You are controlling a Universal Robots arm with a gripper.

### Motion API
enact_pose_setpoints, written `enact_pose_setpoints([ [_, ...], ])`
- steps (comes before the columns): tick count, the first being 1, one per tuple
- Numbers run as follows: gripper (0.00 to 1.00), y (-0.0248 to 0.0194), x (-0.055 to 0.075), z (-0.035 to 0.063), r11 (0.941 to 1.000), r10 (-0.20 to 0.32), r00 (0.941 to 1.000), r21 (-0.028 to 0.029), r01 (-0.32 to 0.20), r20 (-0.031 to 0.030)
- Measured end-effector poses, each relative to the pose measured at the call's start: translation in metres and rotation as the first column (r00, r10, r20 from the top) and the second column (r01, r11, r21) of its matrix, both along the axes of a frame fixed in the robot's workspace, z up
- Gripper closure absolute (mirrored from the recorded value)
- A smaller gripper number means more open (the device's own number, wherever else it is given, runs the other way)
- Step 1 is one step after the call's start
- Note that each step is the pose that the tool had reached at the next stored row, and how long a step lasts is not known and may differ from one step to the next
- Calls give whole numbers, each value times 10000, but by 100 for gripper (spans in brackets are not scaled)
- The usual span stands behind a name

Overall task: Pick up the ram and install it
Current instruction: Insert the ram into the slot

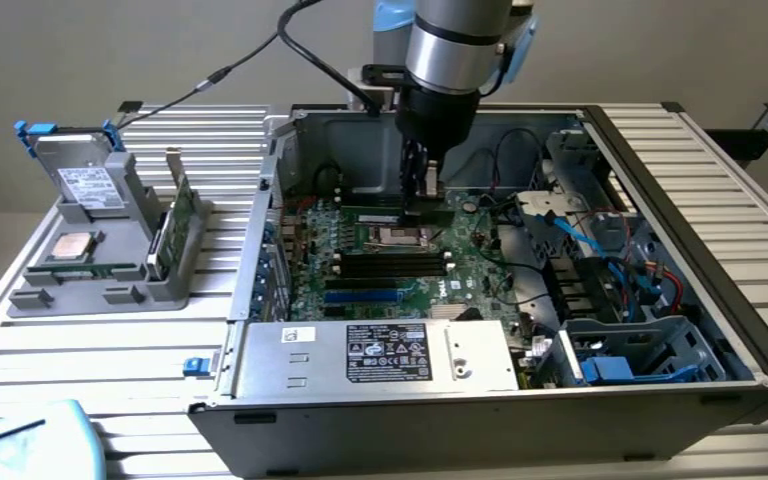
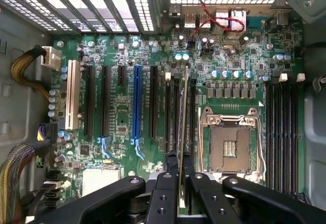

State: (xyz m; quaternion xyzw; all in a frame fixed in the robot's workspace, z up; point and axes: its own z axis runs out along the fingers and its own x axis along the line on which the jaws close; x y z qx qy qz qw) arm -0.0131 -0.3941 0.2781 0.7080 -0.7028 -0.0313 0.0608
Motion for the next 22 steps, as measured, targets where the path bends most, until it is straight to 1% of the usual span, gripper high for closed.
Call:
enact_pose_setpoints([
  [2, 86, 14, 0, -26, 10000, -9, 10000, -24, 9, 8],
  [3, 86, 22, 0, -38, 10000, -8, 10000, -47, 8, 13],
  [6, 86, 46, -9, -66, 9998, -6, 10000, -189, 7, 49],
  [9, 86, 66, -28, -85, 9994, 16, 10000, -360, -13, 97],
  [10, 86, 73, -34, -95, 9992, 37, 9999, -389, -33, 108],
  [13, 86, 75, -43, -139, 9990, 235, 9997, -394, -230, 119],
  [16, 86, 75, -45, -172, 9977, 554, 9984, -394, -548, 132],
  [18, 86, 75, -50, -190, 9969, 686, 9975, -397, -679, 162],
  [21, 86, 75, -78, -226, 9966, 721, 9971, -404, -712, 227],
  [22, 86, 75, -84, -240, 9967, 720, 9971, -405, -710, 234],
])
